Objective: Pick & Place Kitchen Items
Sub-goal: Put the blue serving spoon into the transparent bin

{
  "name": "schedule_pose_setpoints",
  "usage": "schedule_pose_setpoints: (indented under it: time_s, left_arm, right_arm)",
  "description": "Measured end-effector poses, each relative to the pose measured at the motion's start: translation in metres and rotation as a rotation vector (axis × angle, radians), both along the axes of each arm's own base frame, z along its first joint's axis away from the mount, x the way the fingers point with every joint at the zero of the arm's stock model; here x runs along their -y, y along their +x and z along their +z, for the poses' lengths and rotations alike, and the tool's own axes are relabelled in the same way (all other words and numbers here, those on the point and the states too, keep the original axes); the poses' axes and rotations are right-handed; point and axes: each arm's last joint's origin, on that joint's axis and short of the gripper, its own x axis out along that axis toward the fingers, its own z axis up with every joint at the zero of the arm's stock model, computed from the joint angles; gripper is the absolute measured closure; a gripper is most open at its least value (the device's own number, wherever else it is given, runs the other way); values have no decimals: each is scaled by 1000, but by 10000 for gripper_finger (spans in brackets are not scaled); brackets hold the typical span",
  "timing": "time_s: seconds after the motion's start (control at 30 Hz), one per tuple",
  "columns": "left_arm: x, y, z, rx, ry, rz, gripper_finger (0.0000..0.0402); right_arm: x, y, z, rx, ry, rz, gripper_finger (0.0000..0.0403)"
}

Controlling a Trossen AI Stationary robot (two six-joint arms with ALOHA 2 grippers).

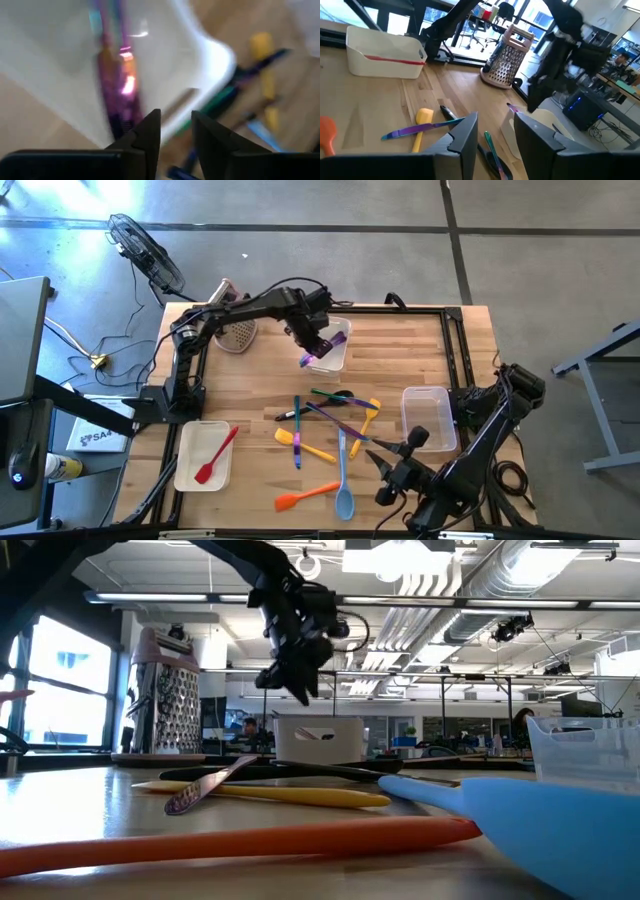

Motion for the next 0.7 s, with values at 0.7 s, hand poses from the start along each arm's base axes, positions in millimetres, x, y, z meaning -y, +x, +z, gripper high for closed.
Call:
schedule_pose_setpoints:
  time_s: [0.7]
  left_arm:
    - [148,-12,89,-166,88,-519,293]
  right_arm:
    - [14,16,-4,-156,165,7,282]
